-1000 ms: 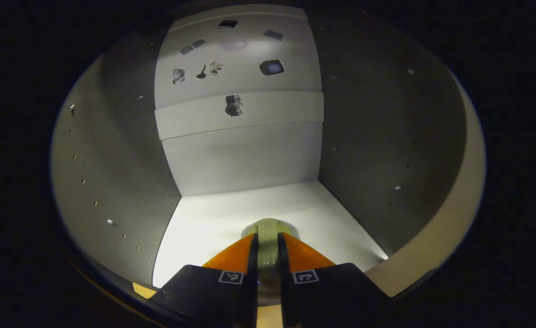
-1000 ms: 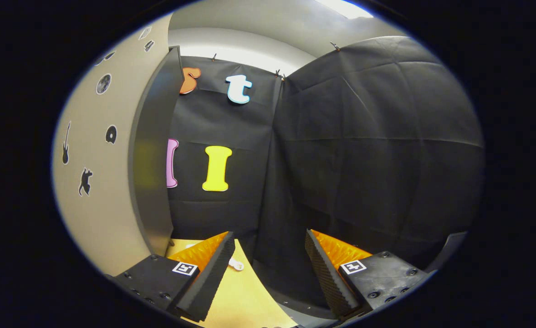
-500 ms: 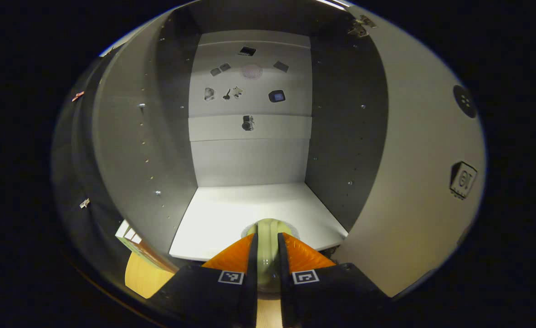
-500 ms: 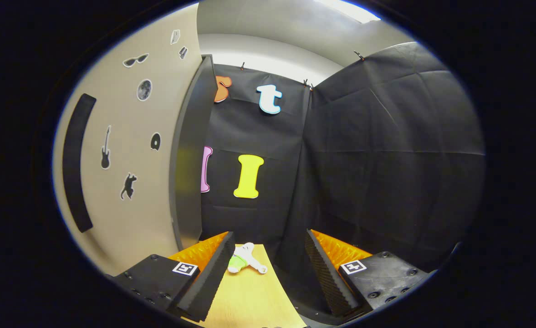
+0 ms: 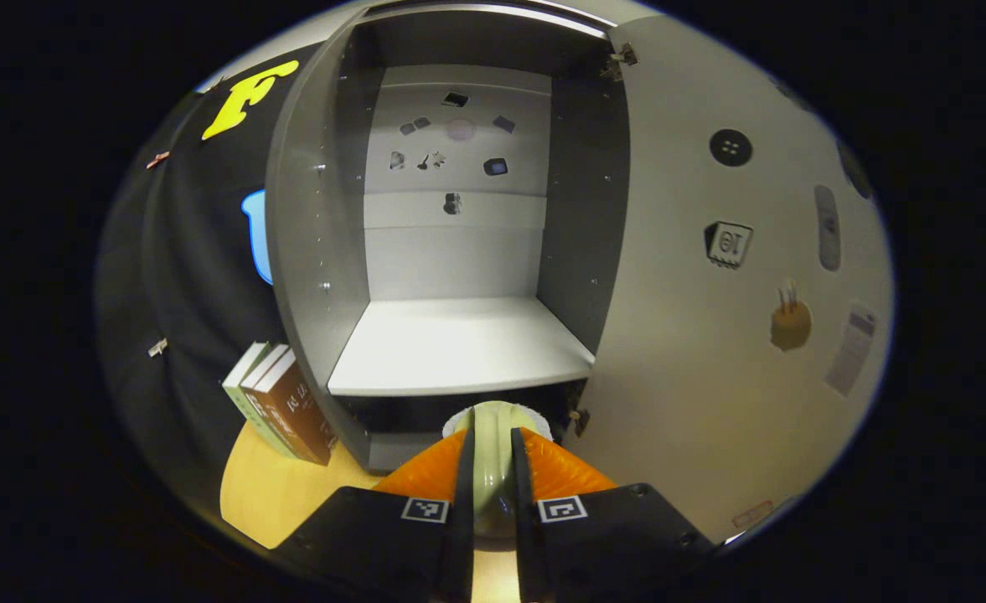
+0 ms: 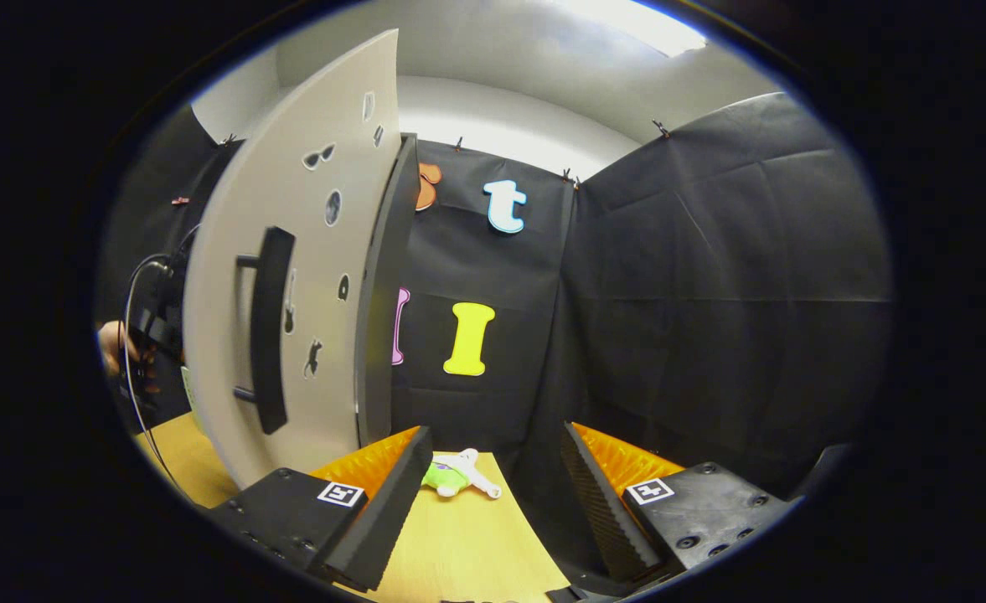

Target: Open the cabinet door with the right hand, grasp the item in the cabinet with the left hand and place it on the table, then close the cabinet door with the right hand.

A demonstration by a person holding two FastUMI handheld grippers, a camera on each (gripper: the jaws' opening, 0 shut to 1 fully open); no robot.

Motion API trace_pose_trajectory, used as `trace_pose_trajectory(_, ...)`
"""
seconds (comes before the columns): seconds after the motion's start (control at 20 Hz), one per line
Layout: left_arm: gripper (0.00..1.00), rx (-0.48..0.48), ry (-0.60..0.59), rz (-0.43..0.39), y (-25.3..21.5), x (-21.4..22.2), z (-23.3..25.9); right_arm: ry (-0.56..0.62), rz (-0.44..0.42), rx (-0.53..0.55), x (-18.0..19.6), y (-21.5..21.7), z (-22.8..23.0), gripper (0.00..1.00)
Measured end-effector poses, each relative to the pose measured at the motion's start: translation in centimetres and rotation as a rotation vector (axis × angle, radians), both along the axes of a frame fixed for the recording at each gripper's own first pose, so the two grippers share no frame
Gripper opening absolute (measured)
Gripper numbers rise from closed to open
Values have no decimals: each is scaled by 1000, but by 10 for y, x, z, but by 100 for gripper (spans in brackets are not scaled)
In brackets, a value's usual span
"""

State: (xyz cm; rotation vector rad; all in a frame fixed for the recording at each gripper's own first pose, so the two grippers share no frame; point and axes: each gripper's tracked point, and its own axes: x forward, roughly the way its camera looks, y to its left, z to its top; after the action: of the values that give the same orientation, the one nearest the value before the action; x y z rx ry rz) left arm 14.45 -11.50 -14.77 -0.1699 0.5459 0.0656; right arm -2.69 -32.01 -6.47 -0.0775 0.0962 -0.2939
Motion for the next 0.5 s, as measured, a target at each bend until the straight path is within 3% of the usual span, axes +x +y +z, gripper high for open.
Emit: trace_pose_trajectory(0.5, 24, -36, 70, -10, -31, -84, -71, -41, -5, -7, -53, 27, 25, 97)
